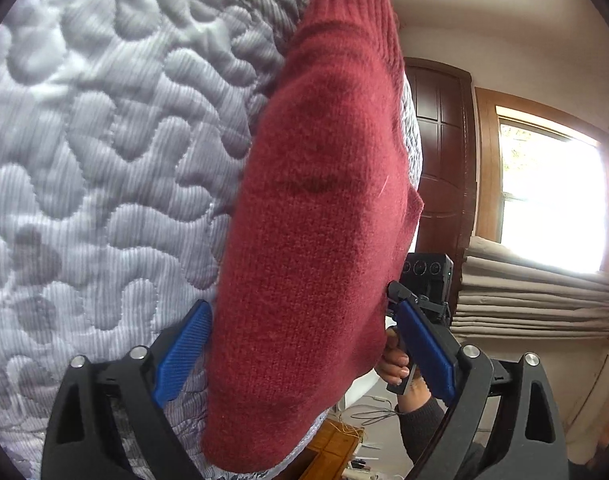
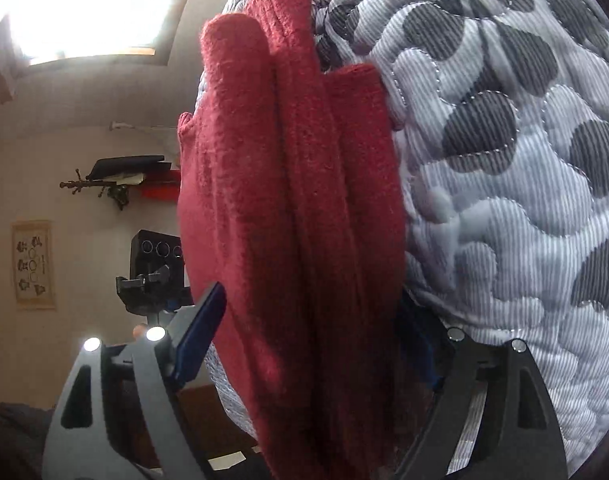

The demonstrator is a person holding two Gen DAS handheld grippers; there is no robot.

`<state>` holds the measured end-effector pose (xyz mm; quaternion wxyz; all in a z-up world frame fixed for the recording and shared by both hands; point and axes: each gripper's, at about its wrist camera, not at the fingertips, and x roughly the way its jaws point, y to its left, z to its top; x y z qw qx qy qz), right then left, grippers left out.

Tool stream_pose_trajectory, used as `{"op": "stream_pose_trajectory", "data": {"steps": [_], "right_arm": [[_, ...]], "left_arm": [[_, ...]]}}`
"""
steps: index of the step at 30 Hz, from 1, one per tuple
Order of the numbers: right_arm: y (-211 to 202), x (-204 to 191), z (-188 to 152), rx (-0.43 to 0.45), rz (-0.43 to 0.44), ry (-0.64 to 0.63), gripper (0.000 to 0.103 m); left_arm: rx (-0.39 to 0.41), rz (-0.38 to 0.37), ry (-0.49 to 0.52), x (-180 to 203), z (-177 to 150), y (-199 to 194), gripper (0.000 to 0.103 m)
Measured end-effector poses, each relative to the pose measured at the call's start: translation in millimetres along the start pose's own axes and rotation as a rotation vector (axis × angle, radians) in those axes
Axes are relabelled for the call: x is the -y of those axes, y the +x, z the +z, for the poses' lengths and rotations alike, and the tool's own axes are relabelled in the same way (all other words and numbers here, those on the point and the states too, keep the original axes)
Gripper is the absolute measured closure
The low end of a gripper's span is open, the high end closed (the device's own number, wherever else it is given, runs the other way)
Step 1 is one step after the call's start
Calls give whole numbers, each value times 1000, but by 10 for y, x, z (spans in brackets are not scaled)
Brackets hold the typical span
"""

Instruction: Fold small clothes

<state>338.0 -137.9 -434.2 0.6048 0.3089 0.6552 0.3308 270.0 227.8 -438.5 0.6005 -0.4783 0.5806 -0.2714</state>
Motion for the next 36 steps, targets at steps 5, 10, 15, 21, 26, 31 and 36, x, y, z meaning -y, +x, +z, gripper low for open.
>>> {"op": "stream_pose_trajectory", "data": {"steps": [5, 10, 15, 21, 26, 31, 36], "right_arm": [[47, -117, -60, 21, 9, 16, 69], [11, -469, -193, 76, -49, -34, 74], [59, -1034, -386, 109, -70, -111, 75], [493, -1701, -622, 70, -7, -179, 75], [1261, -2130, -744, -9, 19, -230, 75], [2134, -2147, -1013, -116, -21, -196, 74], [2327, -2074, -1058, -173, -132, -138, 35]], "left_arm": [[-8, 120, 17, 43, 4, 115, 24], [-11, 167, 37, 215, -13, 54, 59], [13, 193, 91, 517, -111, -188, 62], [86, 210, 141, 638, -459, -1083, 62], [152, 260, 112, 246, -860, -1841, 62], [154, 307, 29, -547, -1069, -2192, 61], [151, 338, -100, -1080, -1187, -2244, 32]]}}
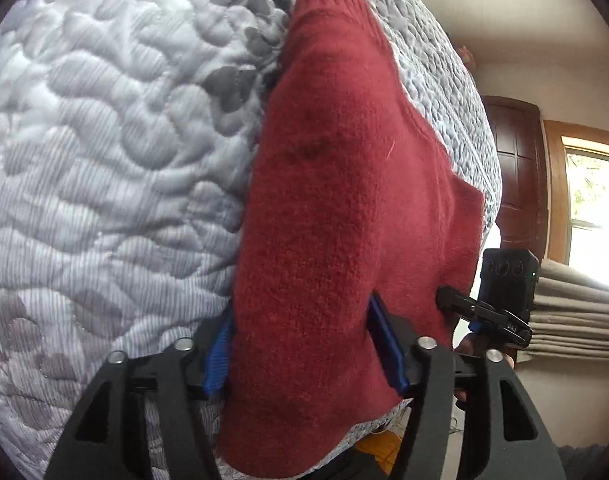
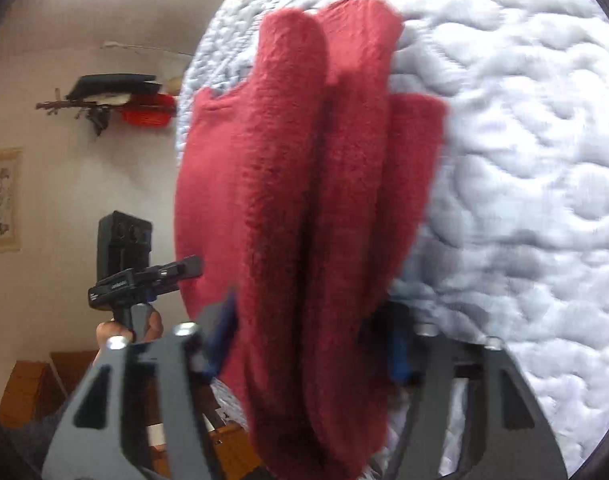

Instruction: Fold small clothes

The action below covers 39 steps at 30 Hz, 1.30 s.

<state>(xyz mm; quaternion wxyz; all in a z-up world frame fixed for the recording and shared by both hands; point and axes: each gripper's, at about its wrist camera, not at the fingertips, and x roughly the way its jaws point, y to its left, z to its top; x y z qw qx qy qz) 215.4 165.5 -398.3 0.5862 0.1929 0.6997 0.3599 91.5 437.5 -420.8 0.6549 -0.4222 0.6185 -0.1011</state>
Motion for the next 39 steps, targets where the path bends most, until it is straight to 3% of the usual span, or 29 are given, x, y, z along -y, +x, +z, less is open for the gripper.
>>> {"op": "stream_pose_trajectory", "data": {"steps": [3, 5, 6, 8, 9, 10, 11, 12, 17, 19, 21, 23, 25, 28, 31, 34, 35, 39], "right_arm": [[-486, -122, 13, 124, -46, -44, 35], [-680, -287, 118, 185, -72, -87, 35], [-721, -340, 209, 192, -72, -108, 37], [-671, -422, 414, 177, -78, -149, 41], [-578, -474, 510, 159, -76, -163, 50], [-535, -427, 654, 135, -79, -168, 58], [-438, -381, 765, 98, -101, -163, 81], [-354, -344, 844, 66, -115, -167, 95], [-250, -212, 996, 115, -240, -208, 95], [-252, 176, 855, 92, -254, -182, 90], [-320, 218, 753, 109, -256, -201, 80], [-528, 49, 606, 159, -253, -222, 70], [-806, -249, 270, 199, -191, -294, 69], [-711, -653, -302, 54, -158, -447, 69], [-355, -790, -853, -92, -212, -609, 84], [-152, -521, -1025, -148, -320, -640, 97], [-142, -353, -1001, -144, -340, -607, 103], [-265, 112, -920, -135, -234, -402, 103]], "left_arm": [[39, 51, -7, 29, -127, -232, 16], [130, 110, 66, 129, -266, -510, 16], [168, 99, 101, 3, -361, -721, 16], [216, 27, 147, 163, -564, -864, 15], [222, -3, 172, 246, -664, -860, 14], [210, -23, 202, 350, -752, -778, 14], [178, -31, 227, 467, -815, -621, 14], [141, -31, 244, 548, -848, -442, 14], [-3, 46, 292, 555, -1009, 321, 14], [-7, 70, 318, 592, -1006, 472, 13], [-14, 73, 301, 589, -1014, 492, 12], [-26, 78, 311, 638, -1028, 413, 12], [-7, 57, 325, 723, -1020, 262, 11], [43, 42, 319, 834, -1029, 66, 11], [89, 41, 276, 775, -1026, -62, 11], [113, 44, 228, 659, -1024, -128, 11], [116, 41, 214, 619, -1022, -138, 11], [107, 34, 156, 454, -1024, -141, 11]]}}
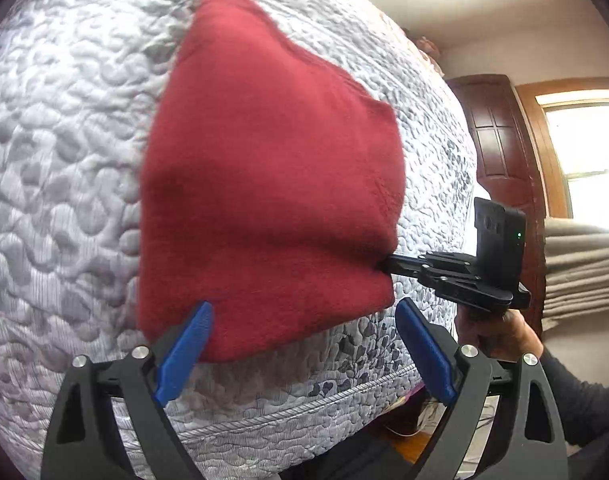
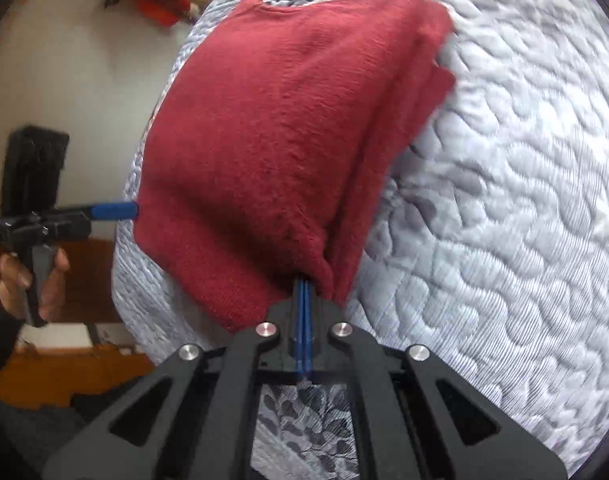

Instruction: Fold small clothes

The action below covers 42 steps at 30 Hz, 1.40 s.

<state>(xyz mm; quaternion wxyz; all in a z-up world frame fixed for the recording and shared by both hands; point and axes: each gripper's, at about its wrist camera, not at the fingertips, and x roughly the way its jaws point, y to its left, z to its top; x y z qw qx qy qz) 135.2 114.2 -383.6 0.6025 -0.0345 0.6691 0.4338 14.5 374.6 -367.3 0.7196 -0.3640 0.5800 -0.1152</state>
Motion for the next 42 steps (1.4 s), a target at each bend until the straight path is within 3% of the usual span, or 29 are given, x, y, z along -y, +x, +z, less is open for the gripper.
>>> {"op": "stream_pose_trajectory", "data": {"steps": [2, 4, 7, 10, 11, 12, 15, 16, 17, 18, 19, 21, 24, 27, 31, 34, 38, 42], "right_arm": [[-105, -14, -15, 15, 49, 29, 103], [-315, -94, -2, 88, 61, 42, 96], [-414, -168, 119, 158, 97, 57, 93], [-190, -141, 184, 104, 80, 49, 94], [-99, -81, 191, 86, 38, 55, 102], [-8, 14, 158, 79, -8, 56, 103], [9, 161, 65, 89, -2, 148, 103], [-39, 145, 40, 101, -12, 147, 103], [-117, 101, 2, 113, -32, 137, 94], [-211, 24, -44, 125, -63, 136, 76], [-315, -26, -86, 139, -86, 152, 69], [-536, -137, -96, 157, -164, 211, 40], [-904, -583, -377, 196, -223, 230, 14], [-1227, -1099, -631, 181, -313, 206, 11], [-1753, -1927, -1003, 238, -360, 148, 5], [-2076, -2393, -1201, 290, -411, 93, 3], [-2312, -2762, -1360, 349, -465, 50, 3], [-2475, -2943, -1349, 374, -526, 63, 3]], "left_arm": [[10, -31, -15, 1, 2, -64, 11], [49, -69, -16, 19, 57, -174, 11], [104, -72, -20, 5, 190, -238, 9], [104, -44, -52, -122, 328, -89, 8], [90, -42, -80, -207, 361, -5, 8], [74, -45, -110, -283, 398, 54, 8], [49, -59, -129, -364, 421, 187, 4], [50, -41, -119, -336, 418, 196, 4], [50, -22, -113, -308, 406, 192, 4], [46, -6, -113, -283, 396, 179, 4], [37, 9, -118, -242, 368, 143, 4], [39, 62, -103, -95, 235, -28, 4], [95, 250, -4, 312, -61, -523, 4], [177, 443, 47, 775, -471, -1112, 4], [282, 630, 94, 1327, -926, -1830, 4], [254, 609, 82, 1612, -1139, -2232, 4], [288, 722, 139, 1935, -1414, -2489, 4], [314, 673, 139, 2088, -1615, -2647, 4]]}}
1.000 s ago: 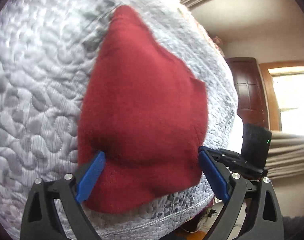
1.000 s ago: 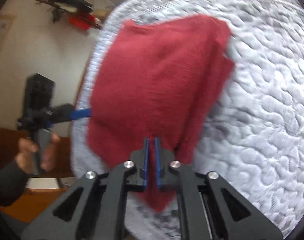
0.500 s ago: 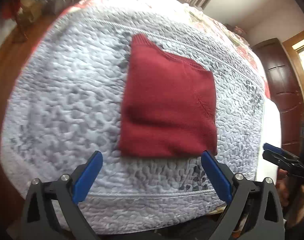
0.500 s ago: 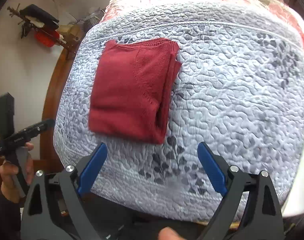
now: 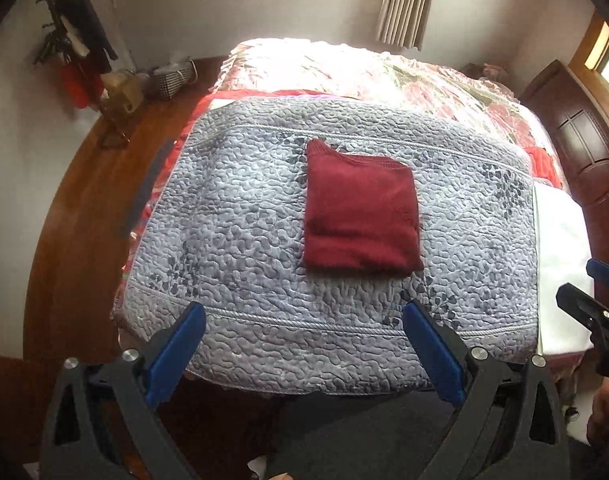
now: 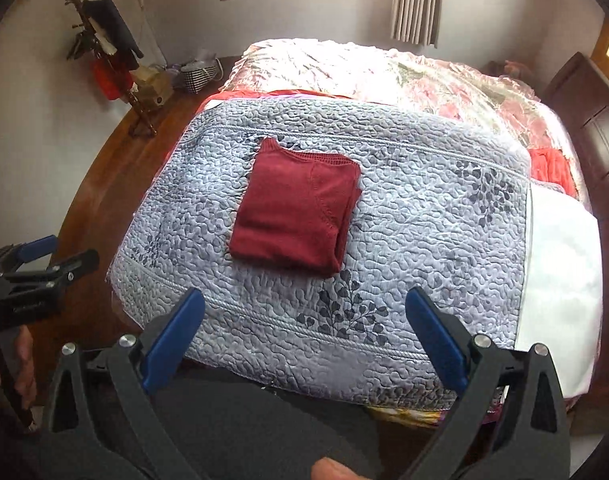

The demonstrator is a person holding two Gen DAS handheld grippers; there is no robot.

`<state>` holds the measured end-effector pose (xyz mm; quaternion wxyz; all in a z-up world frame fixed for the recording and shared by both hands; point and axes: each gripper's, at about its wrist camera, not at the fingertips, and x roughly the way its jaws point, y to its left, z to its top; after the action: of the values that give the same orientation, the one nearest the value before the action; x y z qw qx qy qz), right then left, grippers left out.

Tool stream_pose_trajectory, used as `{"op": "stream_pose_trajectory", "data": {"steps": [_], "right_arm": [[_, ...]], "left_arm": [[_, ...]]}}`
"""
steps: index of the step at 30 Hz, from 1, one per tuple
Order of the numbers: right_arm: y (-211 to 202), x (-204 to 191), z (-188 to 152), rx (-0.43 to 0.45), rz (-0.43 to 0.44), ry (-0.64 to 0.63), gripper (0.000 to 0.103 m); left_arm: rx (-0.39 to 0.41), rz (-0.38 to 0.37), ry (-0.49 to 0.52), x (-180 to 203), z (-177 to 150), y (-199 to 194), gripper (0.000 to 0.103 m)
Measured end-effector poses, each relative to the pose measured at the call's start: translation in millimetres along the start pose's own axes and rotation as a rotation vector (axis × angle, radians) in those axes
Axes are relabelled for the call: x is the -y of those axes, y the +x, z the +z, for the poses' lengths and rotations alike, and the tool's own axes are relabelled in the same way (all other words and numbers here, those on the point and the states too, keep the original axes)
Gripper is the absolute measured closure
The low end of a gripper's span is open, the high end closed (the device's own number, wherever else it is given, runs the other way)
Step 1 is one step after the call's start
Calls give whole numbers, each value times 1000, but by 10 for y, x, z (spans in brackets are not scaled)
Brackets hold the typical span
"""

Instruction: Fold small clothes

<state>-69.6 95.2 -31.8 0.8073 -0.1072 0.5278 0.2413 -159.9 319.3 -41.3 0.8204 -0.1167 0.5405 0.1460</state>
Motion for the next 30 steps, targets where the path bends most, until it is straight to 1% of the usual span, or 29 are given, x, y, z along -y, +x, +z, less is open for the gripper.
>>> {"op": "stream_pose_trajectory", "data": {"steps": [2, 3, 5, 6, 11, 16, 21, 25, 30], "right_arm": [[-99, -15, 16, 25, -24, 10, 3], [-126, -22, 27, 34, -53, 13, 3], [-124, -60, 38, 17, -104, 10, 3], [-117, -75, 34, 17, -111, 7, 3], [-152, -106, -14, 15, -82, -9, 3], [-202, -152, -40, 15, -62, -36, 3], [-223, -142, -46, 9, -70, -34, 3], [-216, -123, -56, 0, -124, -28, 3], [-210, -98, -73, 0, -138, -8, 3]], "left_arm": [[34, 9, -5, 24, -24, -95, 4], [47, 13, -4, 45, -28, -132, 4], [65, 13, -3, 67, -28, -162, 4], [71, 14, -4, 72, -27, -169, 4], [80, 6, -1, 147, -42, -164, 4], [65, -5, 12, 247, -42, -117, 4], [61, -13, 12, 269, -64, -124, 4], [65, -12, 11, 275, -60, -133, 4], [66, -16, 11, 272, -53, -144, 4]]}}
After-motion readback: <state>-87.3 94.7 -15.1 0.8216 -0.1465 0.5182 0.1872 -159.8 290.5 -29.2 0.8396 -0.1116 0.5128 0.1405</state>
